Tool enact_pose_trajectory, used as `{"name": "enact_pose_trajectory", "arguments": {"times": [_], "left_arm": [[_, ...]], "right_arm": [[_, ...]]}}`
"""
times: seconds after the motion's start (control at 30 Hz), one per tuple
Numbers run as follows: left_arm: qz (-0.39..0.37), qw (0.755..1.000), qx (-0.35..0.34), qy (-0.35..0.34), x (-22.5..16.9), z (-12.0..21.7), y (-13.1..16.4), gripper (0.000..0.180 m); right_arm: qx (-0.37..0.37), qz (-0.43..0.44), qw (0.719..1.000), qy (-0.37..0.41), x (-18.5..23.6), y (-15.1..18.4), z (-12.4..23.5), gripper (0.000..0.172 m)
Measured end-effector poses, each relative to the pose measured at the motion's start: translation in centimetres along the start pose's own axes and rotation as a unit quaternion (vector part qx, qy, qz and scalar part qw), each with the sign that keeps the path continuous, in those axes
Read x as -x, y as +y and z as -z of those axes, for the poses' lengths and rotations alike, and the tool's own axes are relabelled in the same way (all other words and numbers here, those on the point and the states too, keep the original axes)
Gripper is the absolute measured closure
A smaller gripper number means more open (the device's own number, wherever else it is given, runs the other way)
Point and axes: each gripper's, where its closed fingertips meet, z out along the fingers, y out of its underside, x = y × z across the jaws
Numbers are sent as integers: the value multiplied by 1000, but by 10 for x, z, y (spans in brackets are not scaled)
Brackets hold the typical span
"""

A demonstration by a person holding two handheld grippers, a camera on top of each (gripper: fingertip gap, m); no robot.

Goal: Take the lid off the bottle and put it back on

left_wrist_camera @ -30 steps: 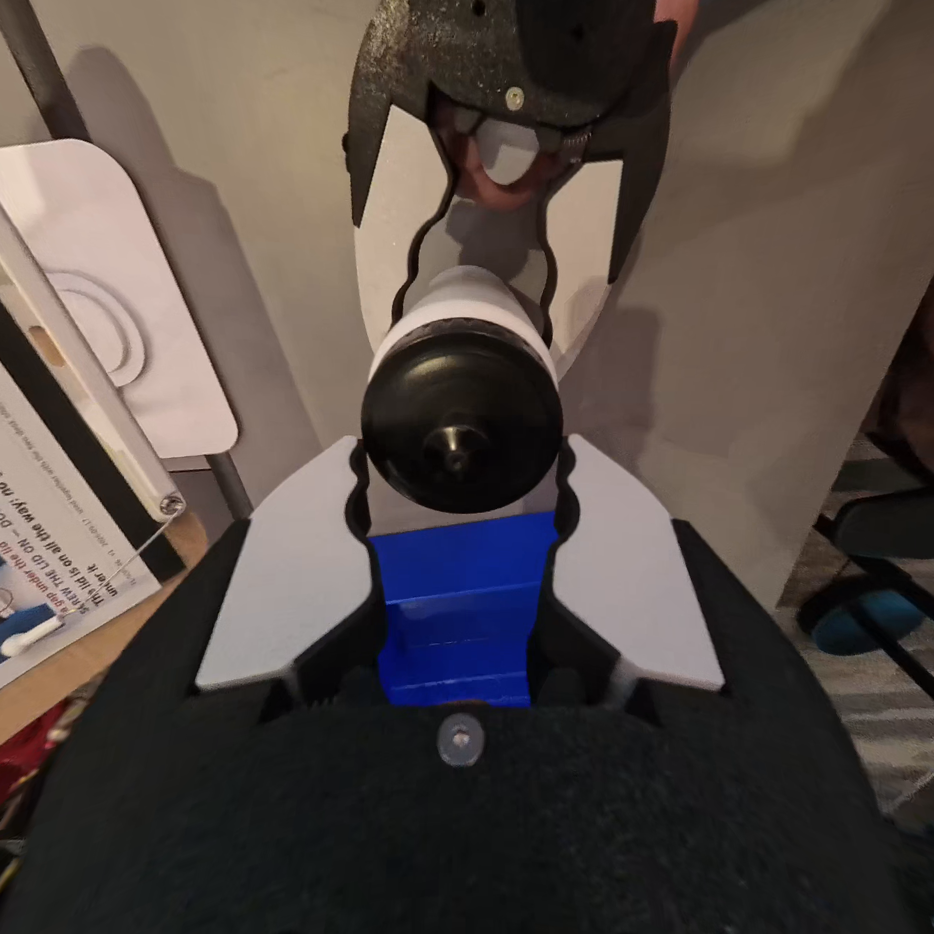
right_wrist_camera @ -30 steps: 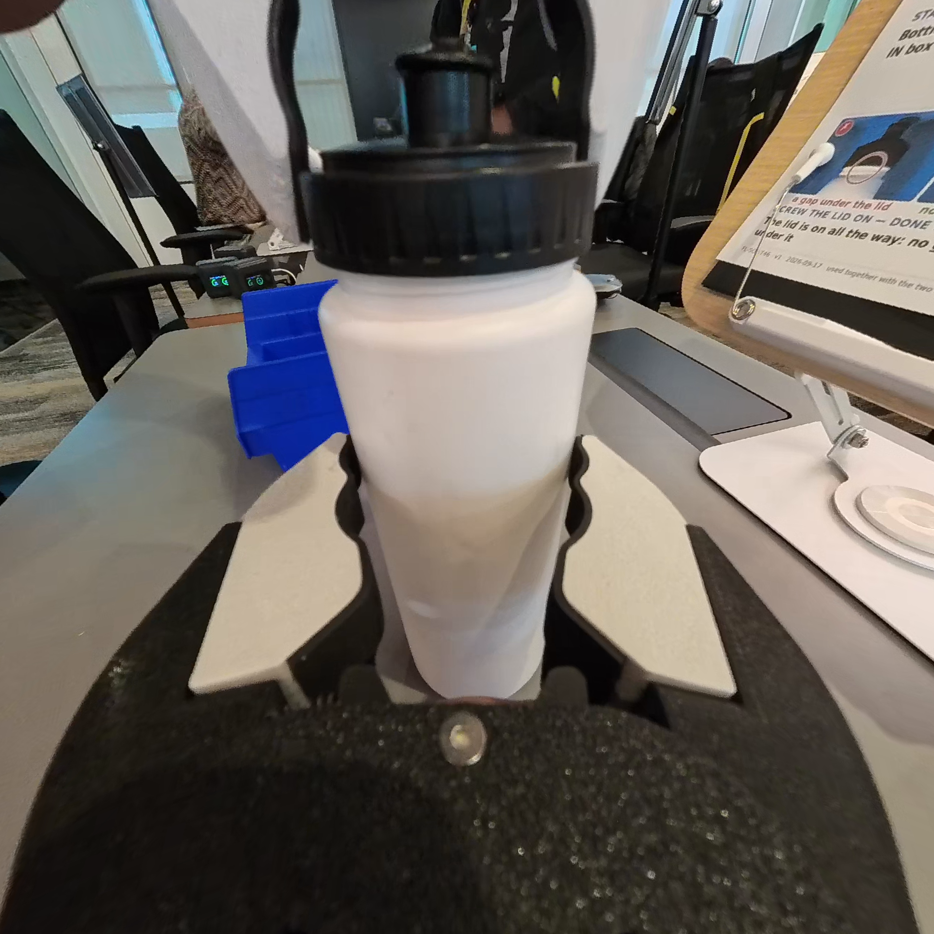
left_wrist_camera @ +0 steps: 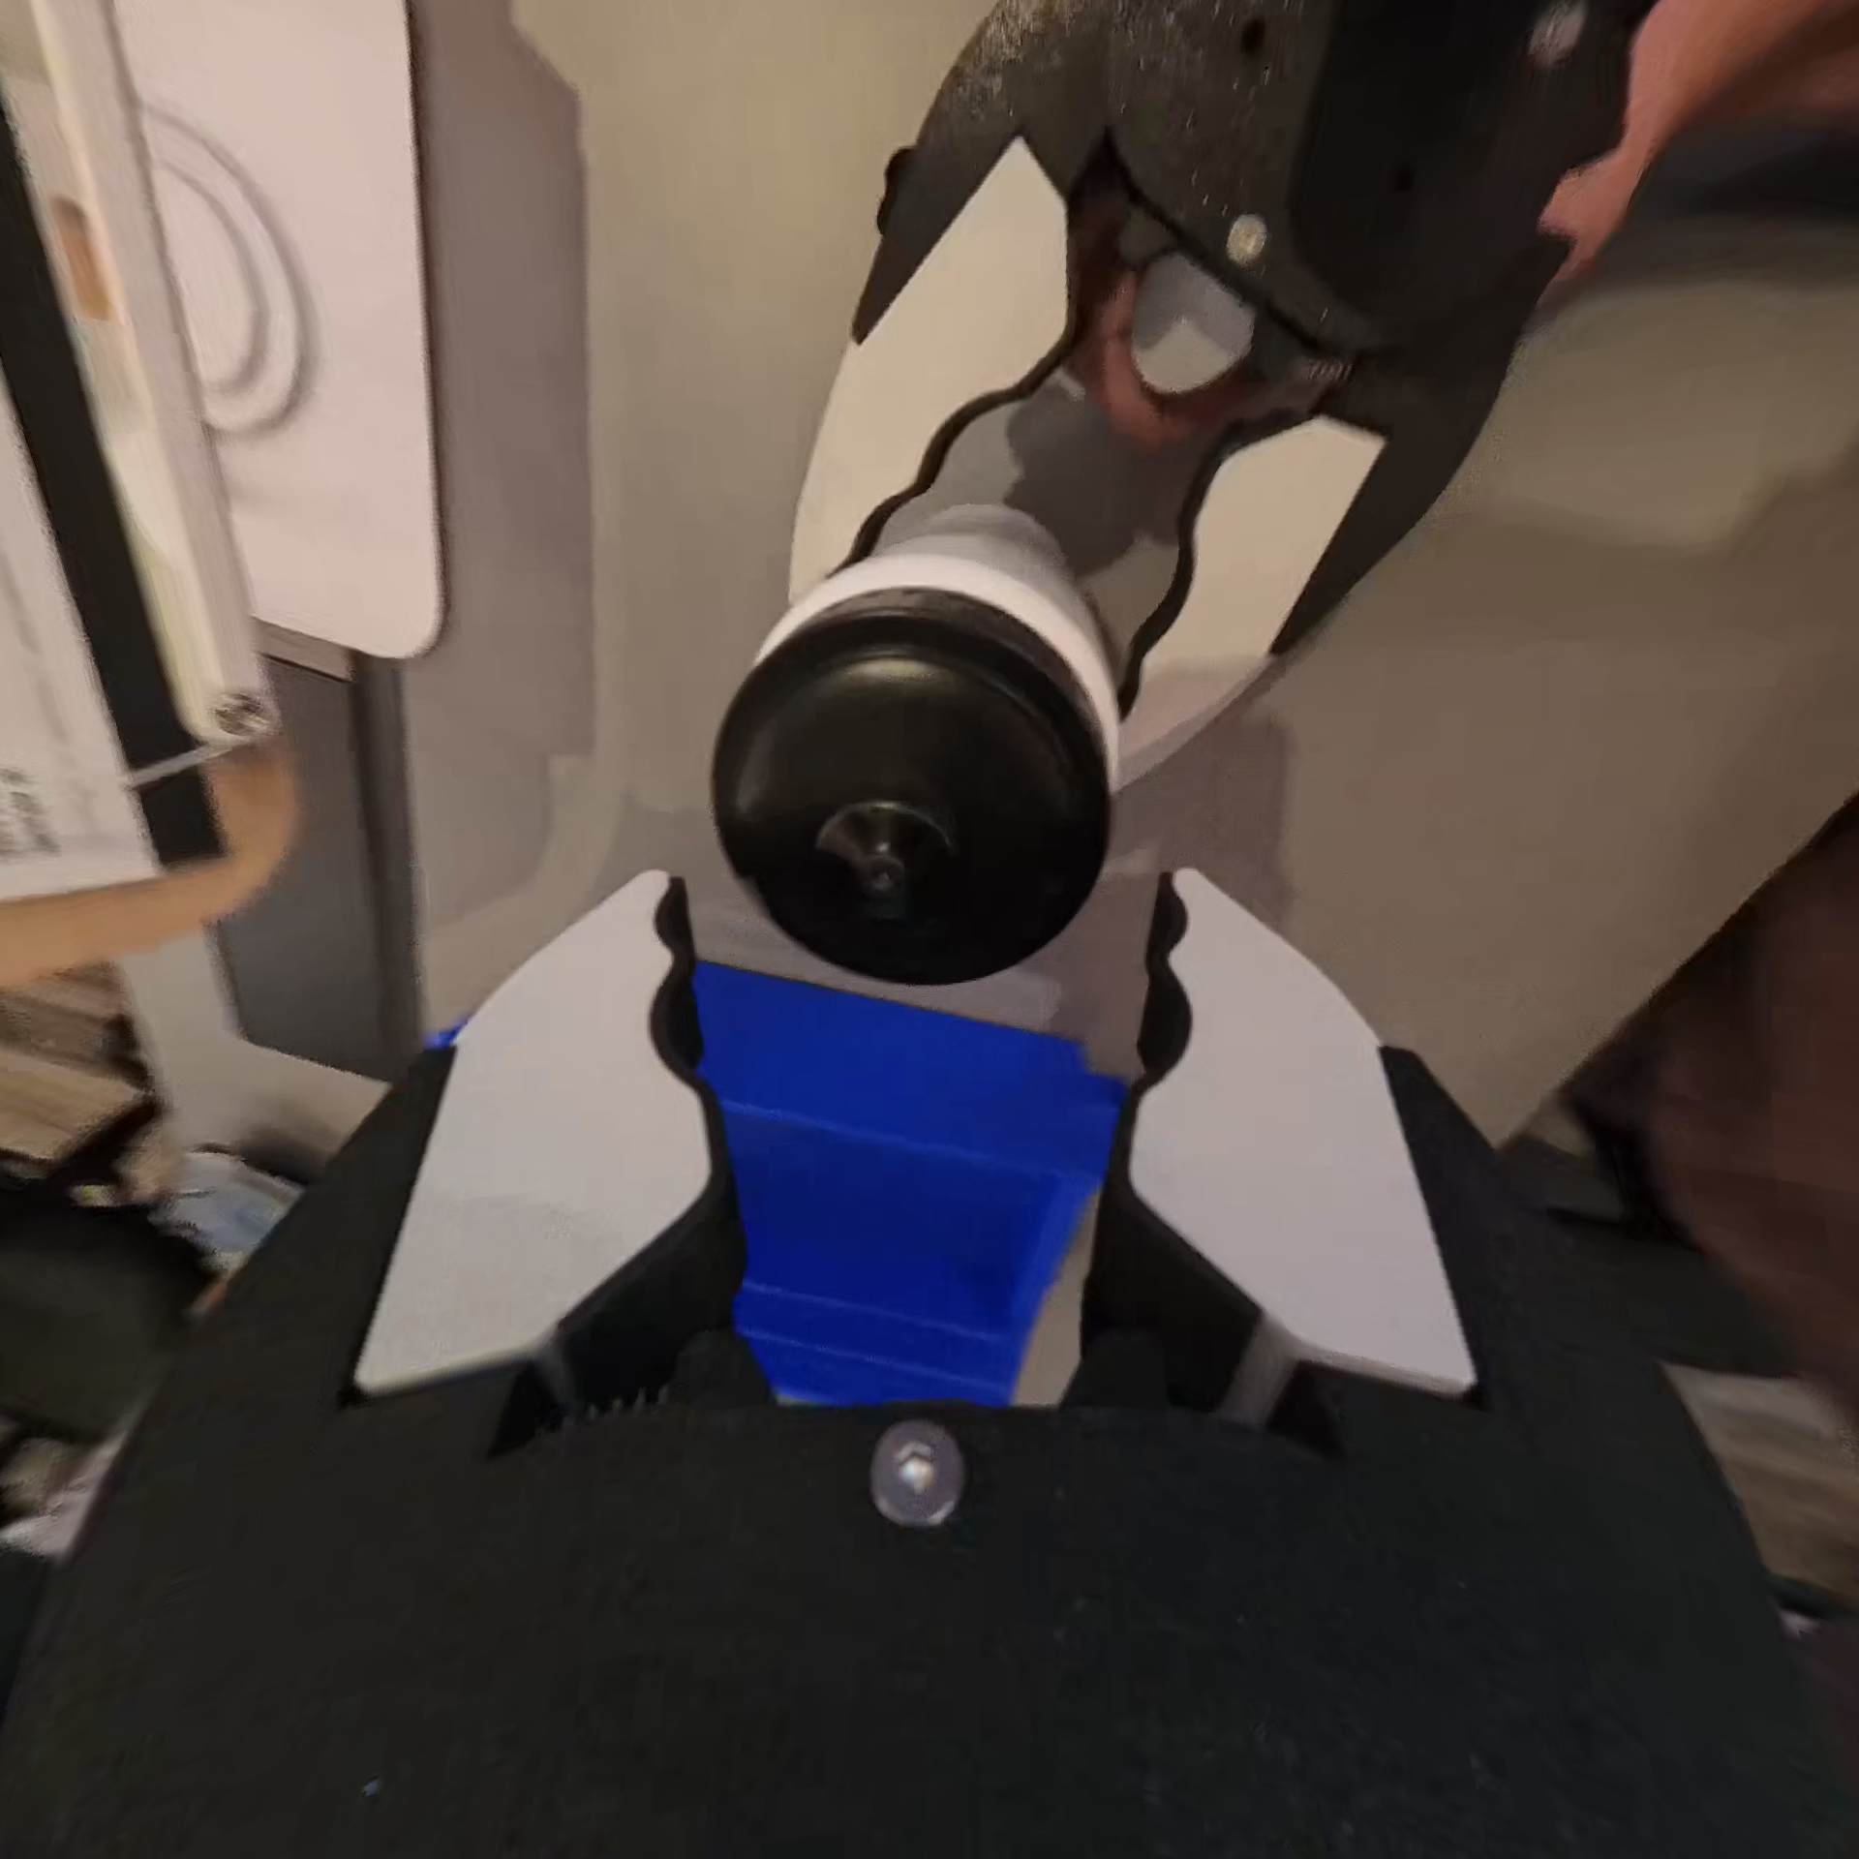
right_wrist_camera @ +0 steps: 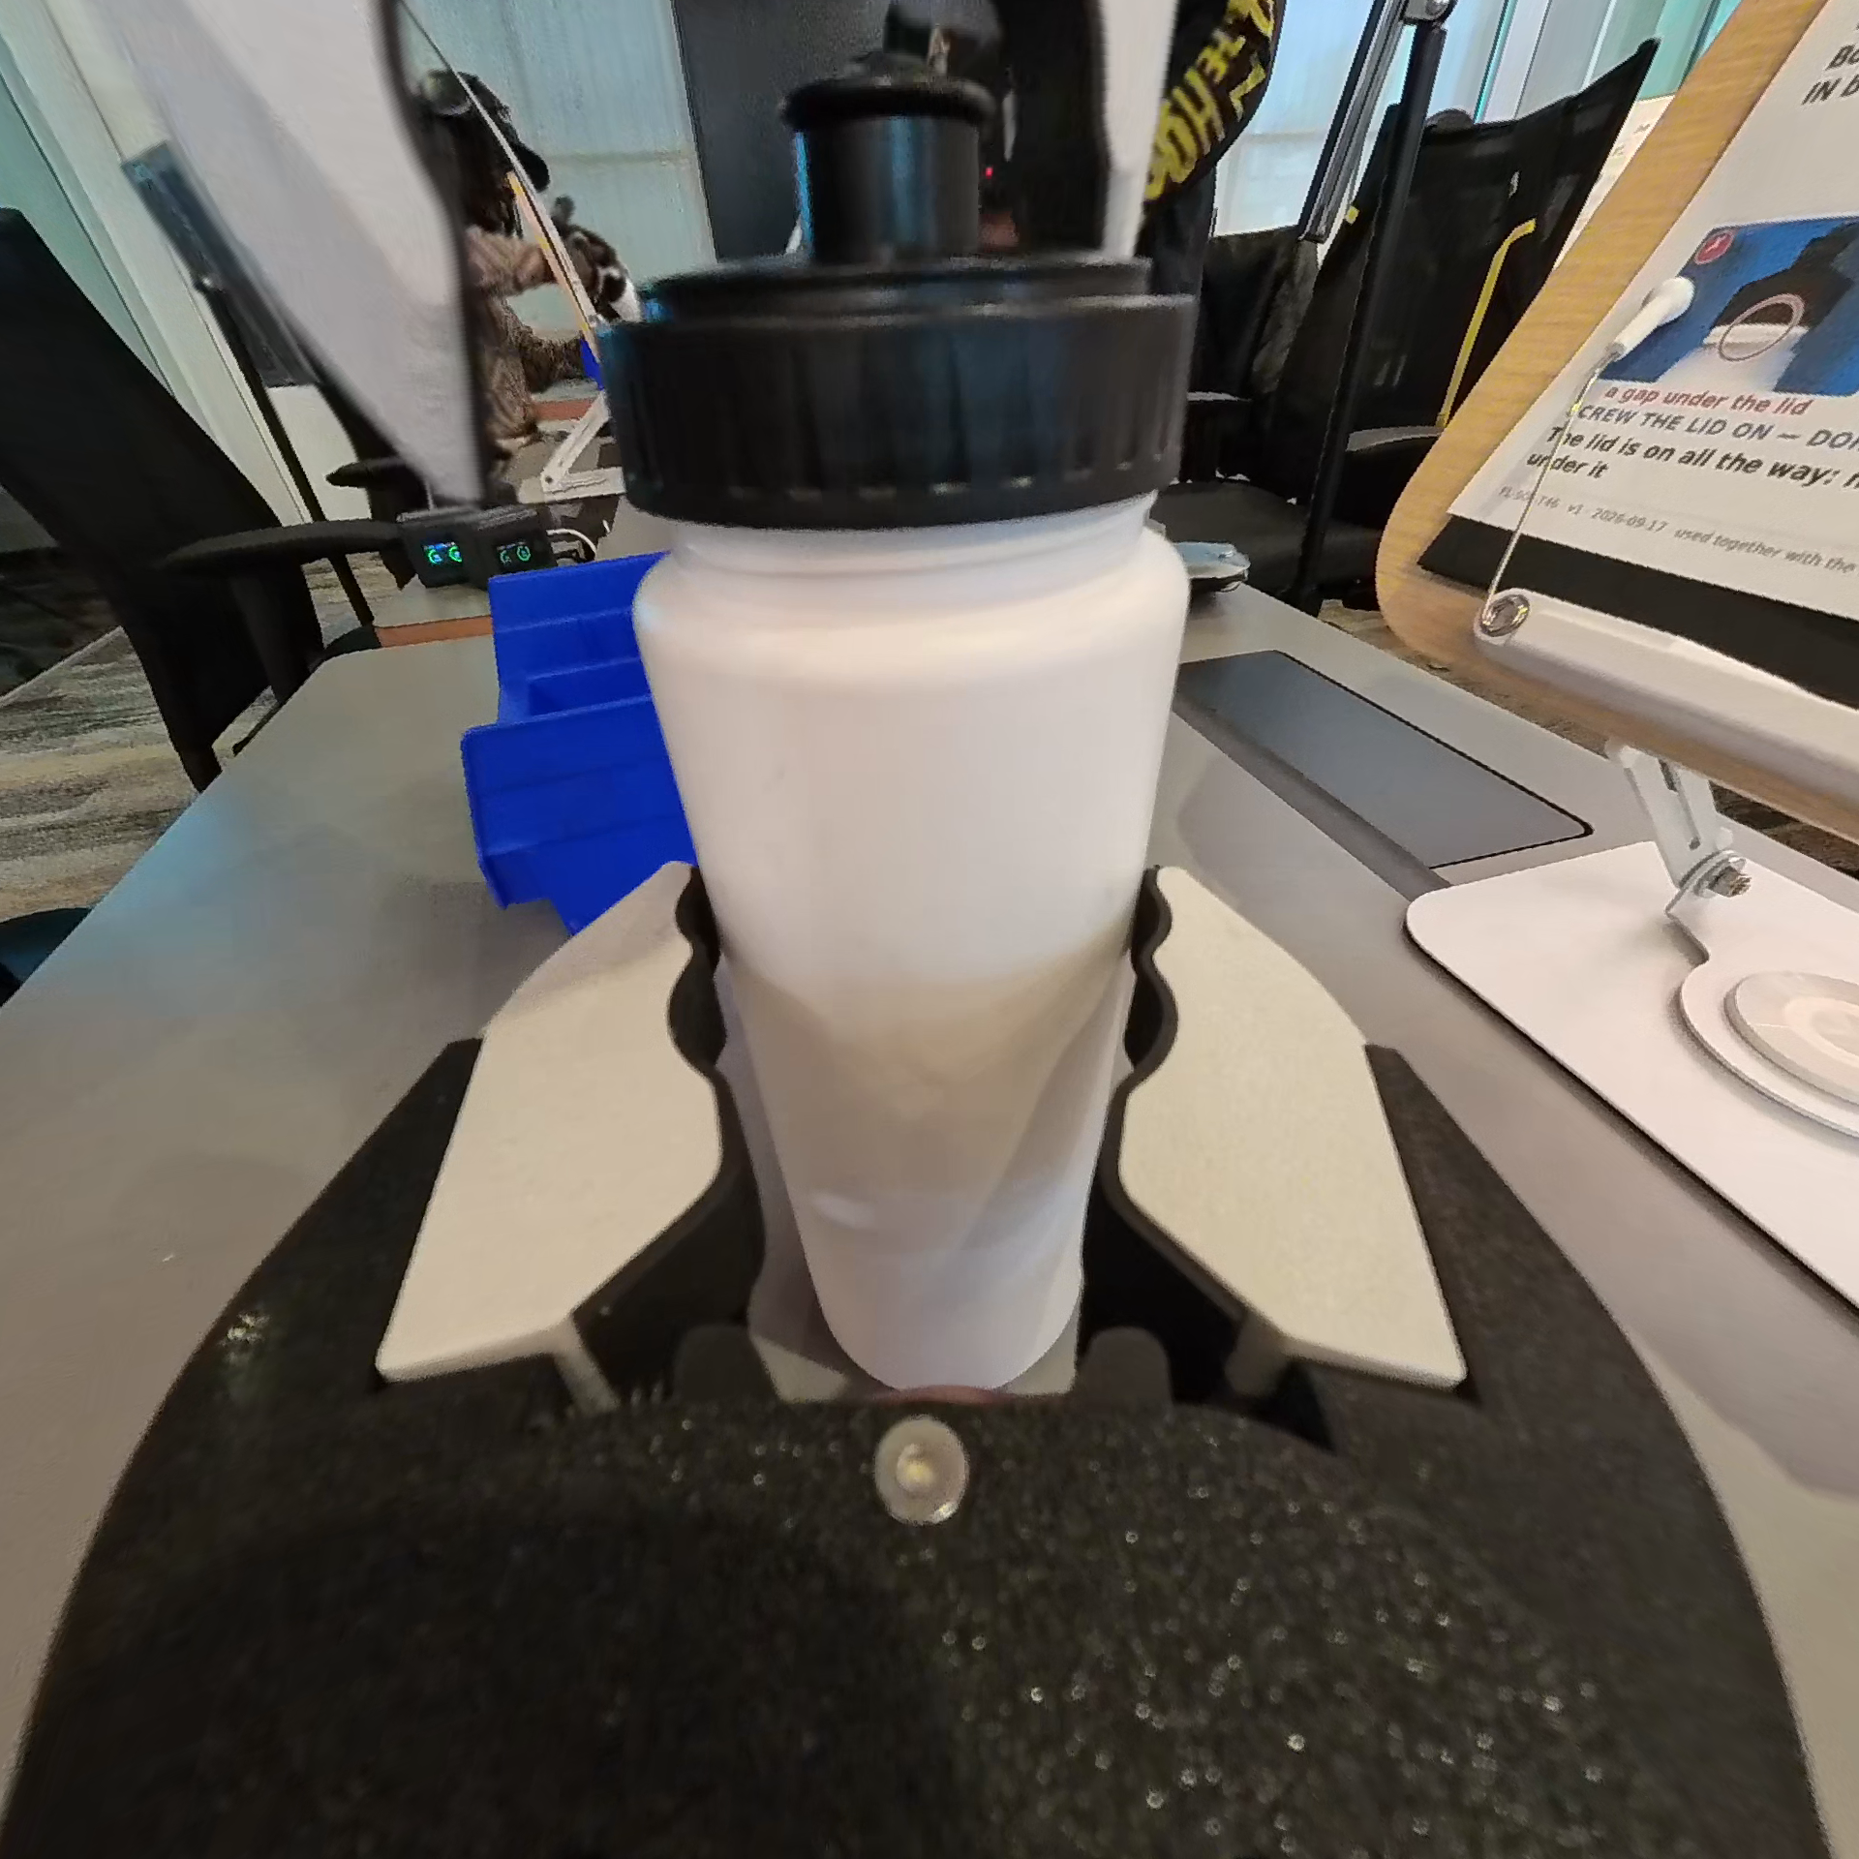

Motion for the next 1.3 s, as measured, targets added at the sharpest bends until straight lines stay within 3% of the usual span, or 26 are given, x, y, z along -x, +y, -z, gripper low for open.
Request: {"name": "enact_pose_trajectory", "arguments": {"times": [0.1,0.23,0.33,0.43,0.53,0.73,0.9,1.13,1.3], "left_arm": [[-60,997,-2,46,-1,7,-3,80],[-165,981,-19,104,-3,10,-7,89],[-177,977,-22,116,4,2,-15,89],[-180,970,-8,164,-3,-1,-13,112],[-182,972,-11,150,-3,0,-12,112],[-38,993,-46,100,-5,4,-18,112],[86,992,-74,46,-2,5,-15,112],[150,982,-114,7,3,31,-14,112],[190,954,-232,-23,5,63,-7,112]], "right_arm": [[0,0,1000,0,0,0,0,93],[-1,-1,1000,0,0,0,0,93],[1,0,1000,0,0,1,0,93],[2,2,1000,-1,1,1,0,93],[3,2,1000,-1,1,1,0,93],[0,1,1000,-2,1,1,-1,93],[0,1,1000,-1,1,1,-1,93],[0,1,1000,-1,1,2,-1,93],[-1,2,1000,-1,1,2,-1,93]]}}
